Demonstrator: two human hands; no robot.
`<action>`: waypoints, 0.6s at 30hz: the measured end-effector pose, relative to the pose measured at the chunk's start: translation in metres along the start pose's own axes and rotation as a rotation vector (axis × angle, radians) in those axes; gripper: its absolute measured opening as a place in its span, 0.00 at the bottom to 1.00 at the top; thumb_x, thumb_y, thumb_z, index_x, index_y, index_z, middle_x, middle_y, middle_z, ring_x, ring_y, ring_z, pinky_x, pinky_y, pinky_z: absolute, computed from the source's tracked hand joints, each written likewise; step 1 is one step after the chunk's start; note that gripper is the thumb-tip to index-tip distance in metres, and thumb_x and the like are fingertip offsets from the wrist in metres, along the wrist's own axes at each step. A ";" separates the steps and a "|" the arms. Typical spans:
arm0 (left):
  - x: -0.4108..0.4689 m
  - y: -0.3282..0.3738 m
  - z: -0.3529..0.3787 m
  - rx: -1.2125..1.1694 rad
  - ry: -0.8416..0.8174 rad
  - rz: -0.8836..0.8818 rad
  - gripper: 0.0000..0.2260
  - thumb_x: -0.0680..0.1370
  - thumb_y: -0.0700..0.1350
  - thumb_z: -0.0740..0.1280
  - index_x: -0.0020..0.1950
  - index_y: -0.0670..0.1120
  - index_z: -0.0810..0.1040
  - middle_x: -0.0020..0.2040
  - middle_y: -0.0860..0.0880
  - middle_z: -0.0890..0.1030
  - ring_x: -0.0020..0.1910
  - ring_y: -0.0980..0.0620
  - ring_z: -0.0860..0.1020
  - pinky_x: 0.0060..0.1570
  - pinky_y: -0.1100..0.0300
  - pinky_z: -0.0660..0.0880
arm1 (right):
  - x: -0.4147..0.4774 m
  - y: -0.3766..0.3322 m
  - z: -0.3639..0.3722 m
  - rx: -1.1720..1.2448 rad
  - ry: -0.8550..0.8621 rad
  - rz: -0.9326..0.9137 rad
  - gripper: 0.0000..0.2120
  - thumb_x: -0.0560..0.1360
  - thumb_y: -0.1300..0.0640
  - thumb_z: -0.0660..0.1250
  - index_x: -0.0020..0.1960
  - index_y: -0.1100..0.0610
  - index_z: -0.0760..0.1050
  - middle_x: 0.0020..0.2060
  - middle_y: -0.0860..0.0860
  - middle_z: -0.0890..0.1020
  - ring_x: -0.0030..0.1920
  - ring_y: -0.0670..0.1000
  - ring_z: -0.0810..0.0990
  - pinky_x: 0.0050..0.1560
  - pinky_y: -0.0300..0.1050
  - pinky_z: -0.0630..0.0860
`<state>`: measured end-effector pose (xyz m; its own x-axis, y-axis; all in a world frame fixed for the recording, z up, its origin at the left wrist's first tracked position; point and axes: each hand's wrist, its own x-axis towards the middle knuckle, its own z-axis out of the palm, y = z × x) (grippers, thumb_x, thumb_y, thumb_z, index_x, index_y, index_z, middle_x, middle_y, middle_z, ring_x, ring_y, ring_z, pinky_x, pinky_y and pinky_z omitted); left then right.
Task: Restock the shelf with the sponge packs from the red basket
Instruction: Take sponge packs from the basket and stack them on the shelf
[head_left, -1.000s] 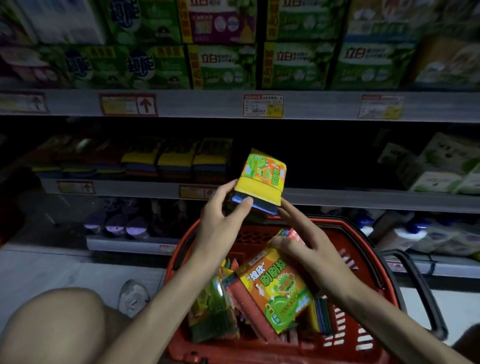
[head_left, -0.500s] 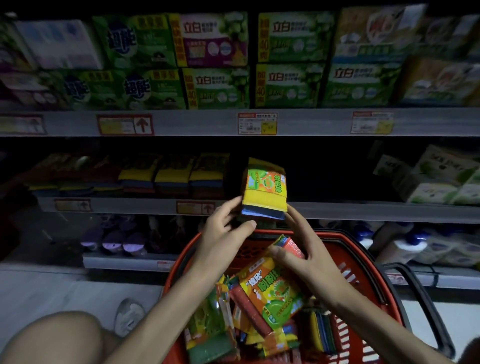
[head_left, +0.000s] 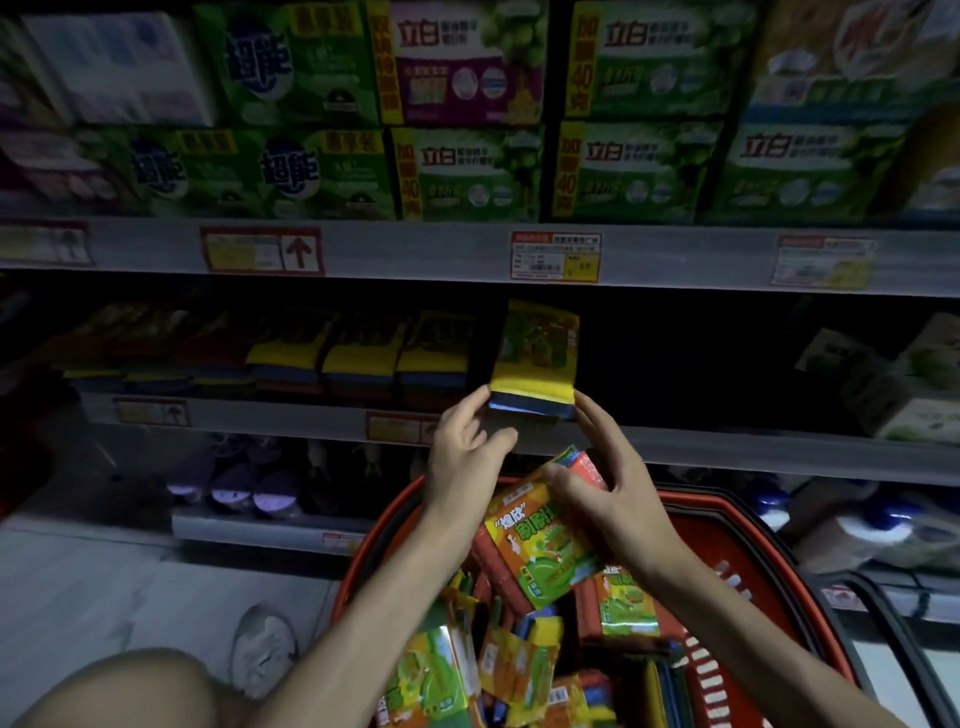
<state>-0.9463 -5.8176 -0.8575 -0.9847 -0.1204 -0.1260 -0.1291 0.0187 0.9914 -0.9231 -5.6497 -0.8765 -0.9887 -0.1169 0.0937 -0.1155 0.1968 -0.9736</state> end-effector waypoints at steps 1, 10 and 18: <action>0.003 -0.001 0.001 -0.025 0.009 -0.010 0.25 0.79 0.38 0.70 0.75 0.53 0.73 0.75 0.48 0.74 0.73 0.55 0.71 0.63 0.66 0.70 | 0.003 0.003 0.000 -0.007 0.002 -0.001 0.36 0.76 0.57 0.75 0.78 0.44 0.61 0.56 0.14 0.71 0.58 0.20 0.71 0.52 0.20 0.71; 0.010 -0.006 0.010 -0.054 0.081 -0.032 0.25 0.81 0.36 0.67 0.77 0.48 0.71 0.75 0.45 0.74 0.75 0.52 0.71 0.60 0.66 0.69 | 0.023 0.011 0.001 -0.109 0.013 0.027 0.41 0.73 0.47 0.76 0.80 0.46 0.60 0.64 0.28 0.69 0.59 0.20 0.69 0.56 0.21 0.68; 0.010 -0.004 0.009 -0.018 0.093 -0.020 0.23 0.81 0.37 0.67 0.76 0.48 0.73 0.71 0.44 0.77 0.68 0.54 0.75 0.49 0.77 0.71 | 0.022 0.011 0.006 -0.120 0.038 0.048 0.47 0.67 0.37 0.72 0.81 0.47 0.58 0.71 0.39 0.64 0.62 0.26 0.69 0.53 0.21 0.70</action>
<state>-0.9570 -5.8104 -0.8635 -0.9667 -0.2121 -0.1433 -0.1461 -0.0028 0.9893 -0.9452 -5.6557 -0.8863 -0.9960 -0.0685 0.0580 -0.0768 0.3170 -0.9453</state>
